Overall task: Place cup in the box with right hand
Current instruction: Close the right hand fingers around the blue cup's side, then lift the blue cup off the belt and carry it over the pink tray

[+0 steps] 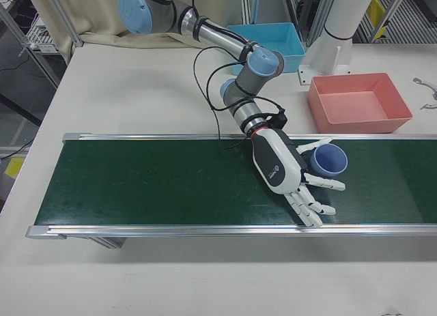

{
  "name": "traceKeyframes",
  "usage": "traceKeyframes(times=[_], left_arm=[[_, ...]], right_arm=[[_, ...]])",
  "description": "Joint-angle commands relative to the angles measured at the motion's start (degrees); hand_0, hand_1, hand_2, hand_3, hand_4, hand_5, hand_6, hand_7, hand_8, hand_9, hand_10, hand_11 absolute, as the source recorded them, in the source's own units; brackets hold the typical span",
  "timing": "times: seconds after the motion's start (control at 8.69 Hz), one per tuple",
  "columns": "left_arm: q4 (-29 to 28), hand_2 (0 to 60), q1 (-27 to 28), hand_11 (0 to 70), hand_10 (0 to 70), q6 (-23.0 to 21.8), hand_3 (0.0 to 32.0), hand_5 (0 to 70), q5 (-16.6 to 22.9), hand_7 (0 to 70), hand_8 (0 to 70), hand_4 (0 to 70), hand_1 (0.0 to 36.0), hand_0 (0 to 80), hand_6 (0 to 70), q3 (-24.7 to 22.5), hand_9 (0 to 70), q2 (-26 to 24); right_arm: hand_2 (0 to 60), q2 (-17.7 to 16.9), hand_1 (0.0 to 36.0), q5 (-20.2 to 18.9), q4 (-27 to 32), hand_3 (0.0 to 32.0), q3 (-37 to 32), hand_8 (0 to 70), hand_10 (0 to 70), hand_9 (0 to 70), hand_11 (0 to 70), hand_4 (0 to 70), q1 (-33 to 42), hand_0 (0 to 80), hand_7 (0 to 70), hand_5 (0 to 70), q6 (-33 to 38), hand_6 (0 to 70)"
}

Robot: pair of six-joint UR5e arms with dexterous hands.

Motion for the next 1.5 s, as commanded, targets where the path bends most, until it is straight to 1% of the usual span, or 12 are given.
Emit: traceKeyframes(times=[0.0, 0.12, 0.23, 0.35, 0.46, 0.58, 0.69, 0.81, 0.92, 1.04, 1.27, 1.38], left_arm=[[0.00, 0.0, 0.00, 0.0, 0.0, 0.03, 0.0, 0.0, 0.00, 0.0, 0.0, 0.0, 0.0, 0.0, 0.0, 0.00, 0.0, 0.00], [-0.09, 0.0, 0.00, 0.0, 0.0, -0.06, 0.0, 0.0, 0.00, 0.0, 0.0, 0.0, 0.0, 0.0, 0.0, 0.00, 0.0, 0.00], [0.00, 0.0, 0.00, 0.0, 0.0, -0.06, 0.0, 0.0, 0.00, 0.0, 0.0, 0.0, 0.0, 0.0, 0.0, 0.00, 0.0, 0.00], [0.00, 0.0, 0.00, 0.0, 0.0, 0.03, 0.0, 0.0, 0.00, 0.0, 0.0, 0.0, 0.0, 0.0, 0.0, 0.00, 0.0, 0.00], [0.00, 0.0, 0.00, 0.0, 0.0, 0.03, 0.0, 0.0, 0.00, 0.0, 0.0, 0.0, 0.0, 0.0, 0.0, 0.00, 0.0, 0.00], [0.00, 0.0, 0.00, 0.0, 0.0, -0.06, 0.0, 0.0, 0.00, 0.0, 0.0, 0.0, 0.0, 0.0, 0.0, 0.00, 0.0, 0.00], [0.00, 0.0, 0.00, 0.0, 0.0, -0.06, 0.0, 0.0, 0.00, 0.0, 0.0, 0.0, 0.0, 0.0, 0.0, 0.00, 0.0, 0.00], [0.00, 0.0, 0.00, 0.0, 0.0, 0.03, 0.0, 0.0, 0.00, 0.0, 0.0, 0.0, 0.0, 0.0, 0.0, 0.00, 0.0, 0.00], [0.00, 0.0, 0.00, 0.0, 0.0, 0.03, 0.0, 0.0, 0.00, 0.0, 0.0, 0.0, 0.0, 0.0, 0.0, 0.00, 0.0, 0.00], [0.00, 0.0, 0.00, 0.0, 0.0, 0.03, 0.0, 0.0, 0.00, 0.0, 0.0, 0.0, 0.0, 0.0, 0.0, 0.00, 0.0, 0.00], [0.00, 0.0, 0.00, 0.0, 0.0, 0.03, 0.0, 0.0, -0.09, 0.0, 0.0, 0.0, 0.0, 0.0, 0.0, 0.00, 0.0, 0.00], [0.00, 0.0, 0.00, 0.0, 0.0, 0.03, 0.0, 0.0, 0.00, 0.0, 0.0, 0.0, 0.0, 0.0, 0.0, 0.00, 0.0, 0.00]], right_arm=[[4.7, 0.60, 15.2, -0.25, 0.10, 0.0, 0.25, 4.7, 4.4, 12.4, 8.1, 35.7, -0.20, 55.0, 39.1, 5.7, 0.03, 9.7], [7.0, 0.60, 17.0, -0.26, 0.10, 0.0, 0.25, 5.4, 4.1, 15.4, 7.9, 37.6, -0.47, 56.2, 49.4, 6.0, 0.12, 11.8], [12.5, 0.60, 20.0, -0.17, 0.19, 0.0, 0.59, 11.8, 7.2, 26.9, 12.5, 38.6, -0.56, 58.6, 64.4, 7.5, 0.21, 15.3], [13.8, 0.60, 20.5, -0.17, 0.10, 0.0, 2.08, 17.8, 9.3, 36.6, 15.5, 39.5, -0.56, 59.2, 70.0, 8.4, 0.21, 17.8], [23.3, 0.60, 24.0, -0.17, 0.01, 0.0, 3.31, 21.8, 10.8, 42.0, 18.0, 39.5, -0.56, 60.9, 70.0, 9.6, 0.21, 19.1], [48.8, 0.60, 30.5, -0.17, 0.01, 0.0, 4.45, 28.0, 13.1, 50.2, 21.4, 40.2, -0.56, 61.4, 70.0, 11.4, 0.21, 22.0], [60.0, 0.51, 35.9, -0.25, -0.07, 0.0, 6.38, 33.4, 14.6, 57.5, 23.6, 42.0, -0.64, 54.8, 70.0, 12.2, 0.03, 24.6], [60.0, 0.42, 36.0, -0.26, -0.25, 0.0, 8.83, 34.4, 14.6, 58.6, 23.6, 44.8, -1.69, 50.9, 70.0, 12.4, -0.06, 25.0], [60.0, 0.16, 36.0, -0.26, -1.47, 0.0, 11.64, 33.8, 14.3, 57.7, 23.3, 44.5, -3.35, 51.6, 70.0, 12.7, -0.14, 24.6], [60.0, 0.24, 36.0, -0.26, -5.66, 0.0, 15.85, 33.1, 13.9, 56.8, 22.8, 45.0, -4.94, 51.9, 70.0, 12.7, -0.32, 24.5], [60.0, -0.02, 36.0, -0.34, -9.90, 0.0, 24.37, 31.5, 12.4, 55.1, 20.9, 45.2, -9.05, 55.0, 70.0, 13.1, -3.29, 24.7], [60.0, -0.19, 36.0, -0.17, -11.40, 0.0, 27.98, 31.4, 12.6, 54.7, 21.2, 43.0, -12.13, 54.5, 70.0, 13.1, -6.09, 24.2]])
